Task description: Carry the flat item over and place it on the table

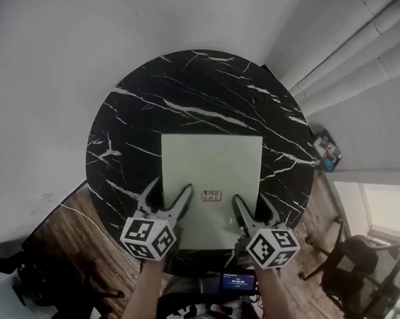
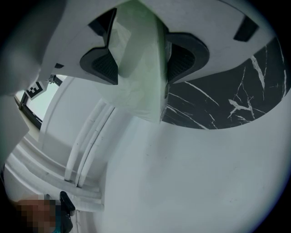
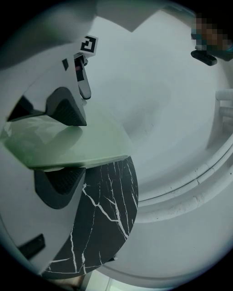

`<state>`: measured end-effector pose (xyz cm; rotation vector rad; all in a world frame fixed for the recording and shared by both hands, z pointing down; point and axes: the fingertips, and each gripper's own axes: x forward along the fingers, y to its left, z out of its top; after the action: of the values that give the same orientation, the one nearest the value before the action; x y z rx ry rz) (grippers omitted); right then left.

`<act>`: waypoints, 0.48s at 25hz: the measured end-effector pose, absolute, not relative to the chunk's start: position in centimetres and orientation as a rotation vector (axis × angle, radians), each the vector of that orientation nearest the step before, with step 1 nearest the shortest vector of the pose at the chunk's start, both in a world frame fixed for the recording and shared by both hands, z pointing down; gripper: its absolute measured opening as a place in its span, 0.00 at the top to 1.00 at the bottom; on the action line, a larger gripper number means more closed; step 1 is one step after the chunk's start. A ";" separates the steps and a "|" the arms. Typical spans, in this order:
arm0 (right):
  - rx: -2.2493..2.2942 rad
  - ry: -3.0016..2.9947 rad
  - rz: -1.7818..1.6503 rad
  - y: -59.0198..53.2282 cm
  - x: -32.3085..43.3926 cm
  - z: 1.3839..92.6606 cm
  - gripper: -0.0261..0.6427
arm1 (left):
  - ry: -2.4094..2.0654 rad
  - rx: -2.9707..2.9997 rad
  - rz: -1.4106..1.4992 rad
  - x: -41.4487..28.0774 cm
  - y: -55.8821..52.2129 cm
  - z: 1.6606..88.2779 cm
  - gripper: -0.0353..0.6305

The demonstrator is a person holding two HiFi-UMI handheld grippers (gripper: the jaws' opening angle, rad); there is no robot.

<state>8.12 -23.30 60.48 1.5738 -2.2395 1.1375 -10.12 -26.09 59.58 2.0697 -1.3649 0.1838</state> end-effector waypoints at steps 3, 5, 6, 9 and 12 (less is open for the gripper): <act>1.567 -2.213 1.152 -23.5 8.2 61.0 0.60 | -1.348 2.050 0.219 -9.9 -26.3 60.3 0.42; 1.561 -2.195 1.161 -23.7 8.2 61.4 0.60 | -1.339 2.035 0.238 -9.8 -26.5 60.7 0.42; 1.558 -2.186 1.165 -23.8 8.2 61.6 0.60 | -1.336 2.028 0.246 -9.8 -26.6 60.9 0.42; 1.550 -2.158 1.179 -24.1 8.1 62.1 0.60 | -1.332 2.005 0.279 -9.8 -26.9 61.6 0.42; 1.534 -2.125 1.197 -24.2 8.0 62.7 0.60 | -1.326 1.977 0.311 -9.9 -27.0 62.3 0.42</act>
<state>8.02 -24.16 62.68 1.5343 -2.1245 1.1970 -9.86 -27.02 62.33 1.9766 -1.3262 0.3105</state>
